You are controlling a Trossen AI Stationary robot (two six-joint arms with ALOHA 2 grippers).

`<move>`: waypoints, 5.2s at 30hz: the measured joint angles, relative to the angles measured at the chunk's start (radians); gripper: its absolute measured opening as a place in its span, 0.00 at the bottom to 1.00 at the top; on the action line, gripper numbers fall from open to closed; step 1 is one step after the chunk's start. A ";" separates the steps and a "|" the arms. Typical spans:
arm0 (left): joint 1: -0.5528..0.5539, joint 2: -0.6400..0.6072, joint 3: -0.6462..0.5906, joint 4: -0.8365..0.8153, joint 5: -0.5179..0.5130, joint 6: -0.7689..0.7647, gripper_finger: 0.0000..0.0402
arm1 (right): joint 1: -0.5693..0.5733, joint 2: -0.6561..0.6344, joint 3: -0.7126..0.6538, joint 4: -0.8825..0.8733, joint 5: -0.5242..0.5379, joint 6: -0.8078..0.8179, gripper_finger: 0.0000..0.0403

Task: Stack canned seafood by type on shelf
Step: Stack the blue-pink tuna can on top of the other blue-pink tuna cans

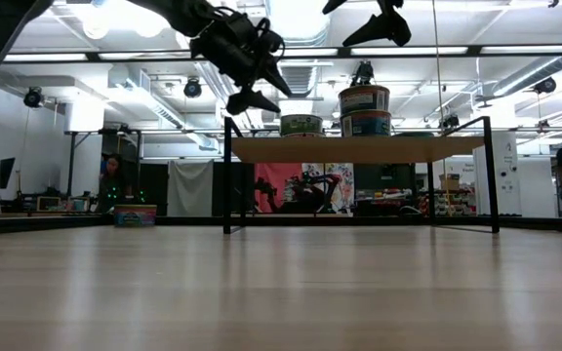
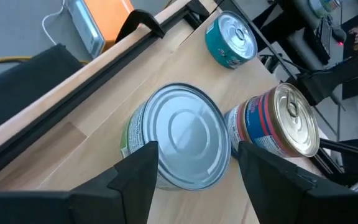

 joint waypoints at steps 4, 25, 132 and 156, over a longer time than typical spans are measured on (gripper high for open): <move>0.000 0.002 0.000 -0.001 -0.033 0.019 0.51 | 0.000 0.000 0.000 0.000 0.000 -0.001 0.82; -0.015 0.029 -0.001 -0.065 -0.349 0.092 0.35 | 0.000 0.000 0.000 -0.016 0.000 -0.007 0.80; -0.003 -0.014 -0.541 -0.541 -0.497 0.101 0.00 | 0.000 0.000 -0.004 -0.104 0.042 -0.037 0.70; -0.066 -0.361 -0.544 -0.589 -0.472 0.029 0.00 | 0.002 0.000 -0.008 -0.106 0.033 -0.058 0.69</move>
